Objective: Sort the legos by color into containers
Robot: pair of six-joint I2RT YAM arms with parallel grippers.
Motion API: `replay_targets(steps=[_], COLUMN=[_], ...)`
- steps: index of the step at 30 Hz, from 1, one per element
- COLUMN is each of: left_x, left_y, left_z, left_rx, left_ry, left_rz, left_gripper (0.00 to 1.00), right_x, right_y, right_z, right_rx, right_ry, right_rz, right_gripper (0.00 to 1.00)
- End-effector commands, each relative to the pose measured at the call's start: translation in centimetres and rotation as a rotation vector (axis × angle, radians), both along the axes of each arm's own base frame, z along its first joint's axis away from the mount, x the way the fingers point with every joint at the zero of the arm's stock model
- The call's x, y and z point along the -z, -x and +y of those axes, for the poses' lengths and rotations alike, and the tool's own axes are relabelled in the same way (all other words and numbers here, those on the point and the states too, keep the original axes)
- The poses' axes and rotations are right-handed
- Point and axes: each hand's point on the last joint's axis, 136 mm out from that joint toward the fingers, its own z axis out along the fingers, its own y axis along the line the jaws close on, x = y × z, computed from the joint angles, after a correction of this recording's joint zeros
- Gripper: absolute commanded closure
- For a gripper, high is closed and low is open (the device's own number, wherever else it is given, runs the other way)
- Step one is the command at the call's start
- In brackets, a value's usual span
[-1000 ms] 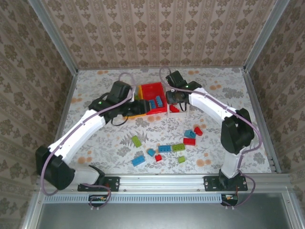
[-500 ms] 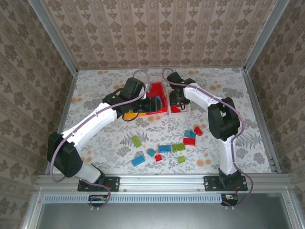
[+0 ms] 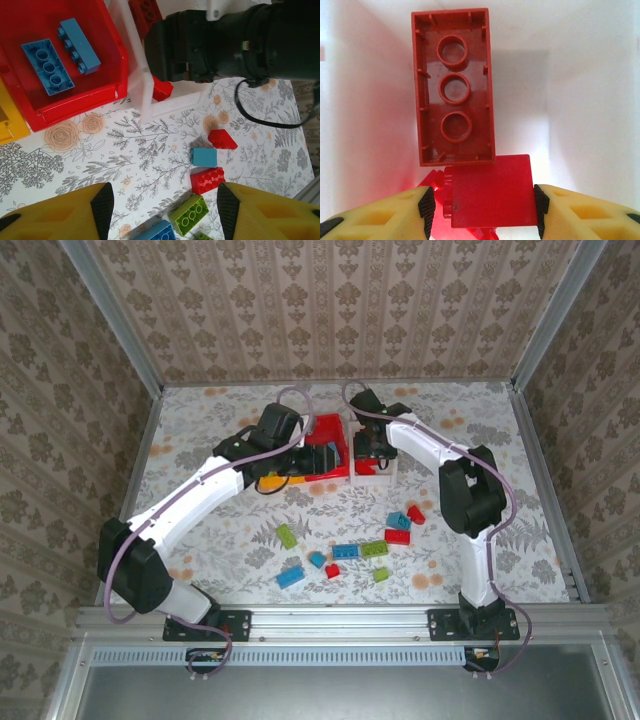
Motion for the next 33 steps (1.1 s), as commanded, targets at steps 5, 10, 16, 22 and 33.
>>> replay_targets(steps=[5, 10, 16, 22, 33], left_x=[-0.6, -0.7, -0.4, 1.8, 10.8], left_y=[0.3, 0.4, 1.0, 3.1, 8.6], left_z=[0.9, 1.1, 1.7, 4.0, 9.6], left_rx=[-0.015, -0.023, -0.035, -0.038, -0.294], left_ry=[0.005, 0.007, -0.005, -0.084, -0.23], left_rz=[-0.019, -0.019, -0.011, 0.036, 0.457], left_gripper=[0.42, 0.42, 0.43, 0.42, 0.39], right_x=[-2.5, -2.3, -4.7, -8.3, -9.6], right_y=[1.0, 1.1, 1.0, 3.0, 17.0], right_z=[0.2, 0.2, 0.0, 0.3, 9.3], right_rx=[0.012, 0.012, 0.009, -0.054, -0.597], right_ry=[-0.042, -0.043, -0.044, -0.07, -0.519], right_rz=[-0.027, -0.027, -0.095, -0.214, -0.179], right_gripper=[0.54, 0.51, 0.58, 0.65, 0.59])
